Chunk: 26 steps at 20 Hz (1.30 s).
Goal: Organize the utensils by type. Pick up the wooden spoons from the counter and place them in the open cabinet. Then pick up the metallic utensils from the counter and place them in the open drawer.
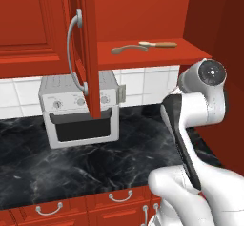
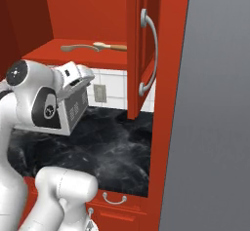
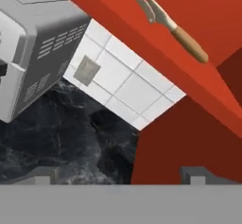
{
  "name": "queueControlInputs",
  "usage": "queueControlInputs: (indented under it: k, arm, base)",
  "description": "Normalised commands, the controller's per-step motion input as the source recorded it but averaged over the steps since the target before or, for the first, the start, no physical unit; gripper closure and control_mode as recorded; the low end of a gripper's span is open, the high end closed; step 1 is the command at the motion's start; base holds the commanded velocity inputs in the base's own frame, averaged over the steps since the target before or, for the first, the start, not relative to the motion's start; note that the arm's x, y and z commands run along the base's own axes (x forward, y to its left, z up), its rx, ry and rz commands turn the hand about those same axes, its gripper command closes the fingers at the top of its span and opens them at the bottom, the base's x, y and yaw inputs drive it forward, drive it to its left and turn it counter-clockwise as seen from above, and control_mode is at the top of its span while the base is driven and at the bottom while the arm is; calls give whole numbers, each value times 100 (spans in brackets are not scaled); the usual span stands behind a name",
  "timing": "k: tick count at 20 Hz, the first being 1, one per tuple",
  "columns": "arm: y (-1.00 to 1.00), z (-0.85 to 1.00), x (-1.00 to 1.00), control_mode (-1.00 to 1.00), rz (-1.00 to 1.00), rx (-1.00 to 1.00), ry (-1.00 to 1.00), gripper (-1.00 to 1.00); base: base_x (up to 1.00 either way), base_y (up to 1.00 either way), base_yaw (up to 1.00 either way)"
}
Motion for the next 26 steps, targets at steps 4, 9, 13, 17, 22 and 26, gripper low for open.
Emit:
queueControlInputs:
  k: [4,9,13,17,22,26]
  arm:
    - [8,-88,-51,-100,-36,52,-19,-100]
    - [0,-66,-29,-100,-20,46,-11,-100]
    - [-2,-32,-31,-100,-3,37,0,-100]
    - [1,-56,-32,-100,-1,21,0,-100]
    - [11,-63,-48,-100,-3,2,-13,-100]
    - [3,-47,-18,-100,-9,-1,-11,-100]
  base:
    - [0,0,0]
    - [0,0,0]
    - [0,0,0]
    - [0,0,0]
    - [0,0,0]
    - [0,0,0]
